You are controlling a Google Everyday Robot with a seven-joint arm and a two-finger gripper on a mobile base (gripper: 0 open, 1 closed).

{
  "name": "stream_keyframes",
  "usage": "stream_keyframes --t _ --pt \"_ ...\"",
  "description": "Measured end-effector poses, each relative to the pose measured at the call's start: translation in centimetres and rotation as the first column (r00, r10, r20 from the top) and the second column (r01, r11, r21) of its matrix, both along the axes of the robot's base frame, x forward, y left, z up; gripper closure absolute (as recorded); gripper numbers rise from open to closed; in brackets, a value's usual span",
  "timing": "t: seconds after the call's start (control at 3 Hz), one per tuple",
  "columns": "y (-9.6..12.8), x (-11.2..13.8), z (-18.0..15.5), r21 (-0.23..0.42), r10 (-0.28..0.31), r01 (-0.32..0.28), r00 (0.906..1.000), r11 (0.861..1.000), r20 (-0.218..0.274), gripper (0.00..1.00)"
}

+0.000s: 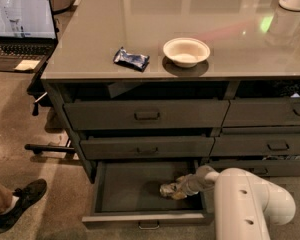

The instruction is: Pick 7up can from bottom drawer and place on counter

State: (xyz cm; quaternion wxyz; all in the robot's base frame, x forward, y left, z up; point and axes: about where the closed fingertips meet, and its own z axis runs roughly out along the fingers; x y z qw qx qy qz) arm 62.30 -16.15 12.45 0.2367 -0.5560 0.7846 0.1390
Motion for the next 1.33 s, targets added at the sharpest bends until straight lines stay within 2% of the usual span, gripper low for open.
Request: stream_keyframes --t 0.33,0.67,1.0,1.33 --pt "-1.5 -0.3 2.3 0.009 -0.055 0.054 0.9972 0.998 0.05 0.65" --pt "-2.6 -1.5 4.8 0.052 -0.084 0.079 0.9916 0.996 0.098 0.88" --pt "-3.8 -2.3 6.8 0.115 -0.088 0.072 0.9862 0.991 0.14 1.0" --pt "-4.6 -3.4 11.2 0.205 -0.025 -0.01 0.9854 0.979 0.168 1.0"
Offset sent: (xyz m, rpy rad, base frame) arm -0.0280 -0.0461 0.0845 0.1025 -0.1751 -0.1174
